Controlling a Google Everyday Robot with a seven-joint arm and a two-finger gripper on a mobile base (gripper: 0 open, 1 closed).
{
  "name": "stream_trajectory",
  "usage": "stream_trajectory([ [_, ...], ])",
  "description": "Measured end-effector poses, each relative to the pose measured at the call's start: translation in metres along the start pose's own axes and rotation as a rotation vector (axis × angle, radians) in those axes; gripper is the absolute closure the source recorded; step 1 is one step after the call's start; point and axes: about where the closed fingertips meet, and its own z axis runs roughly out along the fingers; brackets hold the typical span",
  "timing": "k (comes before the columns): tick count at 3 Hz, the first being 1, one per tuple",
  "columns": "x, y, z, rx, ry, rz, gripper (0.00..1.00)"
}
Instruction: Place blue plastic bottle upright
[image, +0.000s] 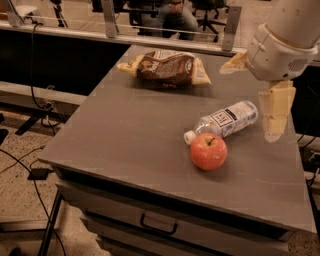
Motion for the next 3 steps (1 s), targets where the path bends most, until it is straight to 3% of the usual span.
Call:
stream_trajectory([
  [2,-0.008,-0.001,0.053,-0.055,-0.010,-0.385,0.00],
  [3,-0.007,0.001,0.073,-0.081,-0.005,-0.411,0.00],
])
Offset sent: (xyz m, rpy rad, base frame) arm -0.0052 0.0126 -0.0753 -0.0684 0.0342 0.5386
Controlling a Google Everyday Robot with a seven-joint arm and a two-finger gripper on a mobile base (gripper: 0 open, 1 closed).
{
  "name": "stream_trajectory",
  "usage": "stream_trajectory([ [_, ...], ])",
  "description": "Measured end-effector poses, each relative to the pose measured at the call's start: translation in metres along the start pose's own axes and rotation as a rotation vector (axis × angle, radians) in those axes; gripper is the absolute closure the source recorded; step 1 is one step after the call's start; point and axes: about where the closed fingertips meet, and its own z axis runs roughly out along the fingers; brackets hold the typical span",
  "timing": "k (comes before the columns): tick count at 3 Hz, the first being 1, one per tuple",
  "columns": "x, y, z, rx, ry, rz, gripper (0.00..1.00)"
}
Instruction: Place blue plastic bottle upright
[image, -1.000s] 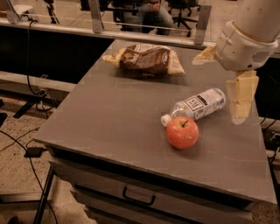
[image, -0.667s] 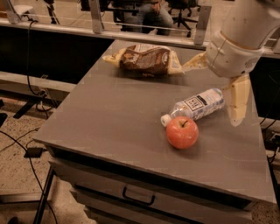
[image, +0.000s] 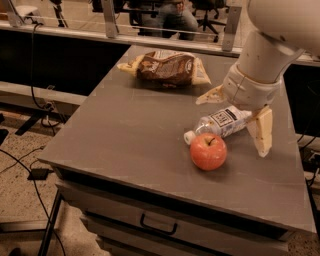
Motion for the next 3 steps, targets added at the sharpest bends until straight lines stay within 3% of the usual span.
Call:
stream_trajectory([
  [1,-0.001,-0.007,0.014,-0.011,0.012,0.025,0.00],
  [3,-0.022,-0.021,0.026,-0.006,0.031,0.162,0.00],
])
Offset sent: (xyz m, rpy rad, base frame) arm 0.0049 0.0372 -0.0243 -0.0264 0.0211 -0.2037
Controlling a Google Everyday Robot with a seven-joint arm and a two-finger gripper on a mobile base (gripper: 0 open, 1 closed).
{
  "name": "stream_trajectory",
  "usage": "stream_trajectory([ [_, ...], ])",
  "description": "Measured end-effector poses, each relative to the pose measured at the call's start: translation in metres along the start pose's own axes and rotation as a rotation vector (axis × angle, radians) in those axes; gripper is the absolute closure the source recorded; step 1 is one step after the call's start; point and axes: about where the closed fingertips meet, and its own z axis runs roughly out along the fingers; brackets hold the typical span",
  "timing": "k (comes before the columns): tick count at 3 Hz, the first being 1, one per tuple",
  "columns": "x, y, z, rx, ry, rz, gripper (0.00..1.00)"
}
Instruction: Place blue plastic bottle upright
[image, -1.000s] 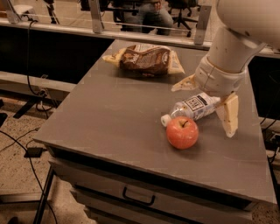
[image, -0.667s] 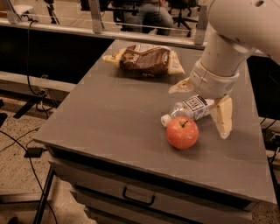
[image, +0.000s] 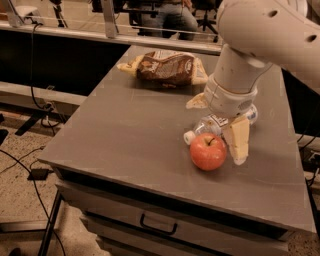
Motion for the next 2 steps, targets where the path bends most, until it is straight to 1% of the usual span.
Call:
stream_trajectory([
  [1,-0.0063,-0.0021,0.0075,0.003,-0.024,0.066,0.00],
  [2,-0.0059,-0.0090,0.0126,0.009,-0.050,0.099,0.00],
])
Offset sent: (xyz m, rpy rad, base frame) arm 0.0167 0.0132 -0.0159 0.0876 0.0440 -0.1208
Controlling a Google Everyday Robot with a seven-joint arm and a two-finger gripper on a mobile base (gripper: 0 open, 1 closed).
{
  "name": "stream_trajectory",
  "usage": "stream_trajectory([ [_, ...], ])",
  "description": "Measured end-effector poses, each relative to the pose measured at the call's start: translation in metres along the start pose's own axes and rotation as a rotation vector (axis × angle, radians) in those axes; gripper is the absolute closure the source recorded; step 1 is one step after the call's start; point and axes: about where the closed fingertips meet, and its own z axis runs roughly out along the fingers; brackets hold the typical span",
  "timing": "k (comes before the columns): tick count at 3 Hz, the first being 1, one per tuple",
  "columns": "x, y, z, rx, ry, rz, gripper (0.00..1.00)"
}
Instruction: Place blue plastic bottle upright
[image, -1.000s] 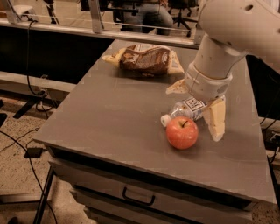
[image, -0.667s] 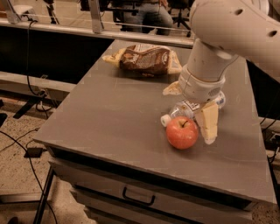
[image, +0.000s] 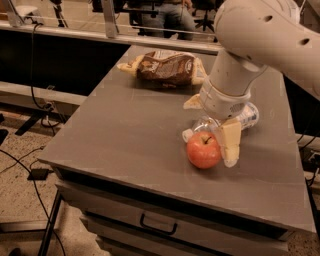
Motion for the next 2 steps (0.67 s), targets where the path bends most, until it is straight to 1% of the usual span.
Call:
stream_trajectory([
  [1,0.005,-0.009,-0.002,-0.003,-0.030,-0.006,0.00],
  [2,0.016,-0.023,-0.009,0.003,-0.058,-0.045,0.00],
])
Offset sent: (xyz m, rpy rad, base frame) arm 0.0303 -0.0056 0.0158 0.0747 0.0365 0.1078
